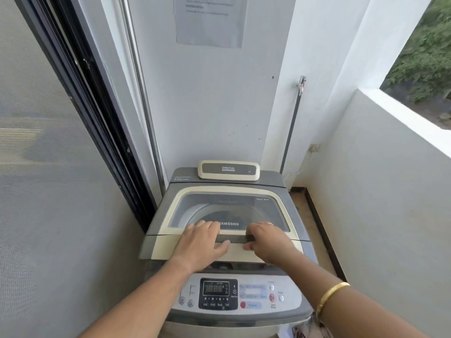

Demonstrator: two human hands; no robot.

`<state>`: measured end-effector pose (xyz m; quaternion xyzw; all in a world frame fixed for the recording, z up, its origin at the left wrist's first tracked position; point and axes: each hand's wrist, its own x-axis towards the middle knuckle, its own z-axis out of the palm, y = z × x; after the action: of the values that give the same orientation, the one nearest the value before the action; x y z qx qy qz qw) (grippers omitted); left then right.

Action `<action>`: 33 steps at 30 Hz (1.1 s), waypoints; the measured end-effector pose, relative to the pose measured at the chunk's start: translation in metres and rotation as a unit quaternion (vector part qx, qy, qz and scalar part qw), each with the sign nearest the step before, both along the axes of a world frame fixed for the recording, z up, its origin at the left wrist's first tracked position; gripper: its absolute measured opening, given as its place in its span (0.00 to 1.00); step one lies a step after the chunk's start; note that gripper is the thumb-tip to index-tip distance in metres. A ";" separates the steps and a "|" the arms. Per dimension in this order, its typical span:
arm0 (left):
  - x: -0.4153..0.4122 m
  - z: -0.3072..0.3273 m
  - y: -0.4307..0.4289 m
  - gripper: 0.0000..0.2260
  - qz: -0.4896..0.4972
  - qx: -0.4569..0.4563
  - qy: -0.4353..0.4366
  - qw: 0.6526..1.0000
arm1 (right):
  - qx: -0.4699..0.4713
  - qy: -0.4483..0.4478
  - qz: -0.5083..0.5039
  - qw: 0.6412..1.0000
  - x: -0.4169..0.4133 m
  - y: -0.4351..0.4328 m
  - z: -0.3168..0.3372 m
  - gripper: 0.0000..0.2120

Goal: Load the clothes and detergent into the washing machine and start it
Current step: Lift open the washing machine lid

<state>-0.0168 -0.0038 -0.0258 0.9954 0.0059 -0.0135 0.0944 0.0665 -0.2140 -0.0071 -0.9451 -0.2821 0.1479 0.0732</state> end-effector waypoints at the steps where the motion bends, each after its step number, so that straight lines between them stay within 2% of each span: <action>1: 0.005 0.009 0.002 0.18 0.001 -0.004 -0.034 0.999 | 0.016 0.000 -0.002 1.000 0.007 -0.001 0.015 0.12; 5: 0.036 0.056 0.006 0.20 0.001 0.012 -0.145 0.989 | 0.077 -0.024 -0.001 0.997 0.038 0.000 0.073 0.12; 8: 0.072 0.092 0.013 0.20 0.015 0.029 -0.219 0.975 | 0.120 -0.079 0.001 0.990 0.068 0.007 0.109 0.13; 11: 0.107 0.114 0.026 0.22 0.023 0.041 -0.241 0.969 | 0.143 -0.115 -0.008 0.983 0.099 0.018 0.129 0.12; 16: 0.166 0.137 0.047 0.23 0.006 0.025 -0.228 0.973 | 0.160 -0.164 -0.035 0.973 0.149 0.038 0.141 0.12; 24: 0.235 0.120 0.076 0.20 -0.025 0.025 -0.261 0.965 | 0.140 -0.214 -0.060 0.965 0.204 0.069 0.126 0.12; 29: 0.237 0.095 0.085 0.21 -0.046 0.063 -0.314 0.946 | 0.139 -0.271 -0.063 0.950 0.203 0.070 0.105 0.10; 33: 0.231 0.086 0.081 0.21 -0.031 0.054 -0.342 0.938 | 0.149 -0.295 -0.081 0.940 0.195 0.070 0.098 0.11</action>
<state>0.2145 0.0773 0.0597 0.9432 -0.0568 0.3253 0.0361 0.2614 -0.1437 0.0909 -0.9441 -0.2326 -0.1880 0.1386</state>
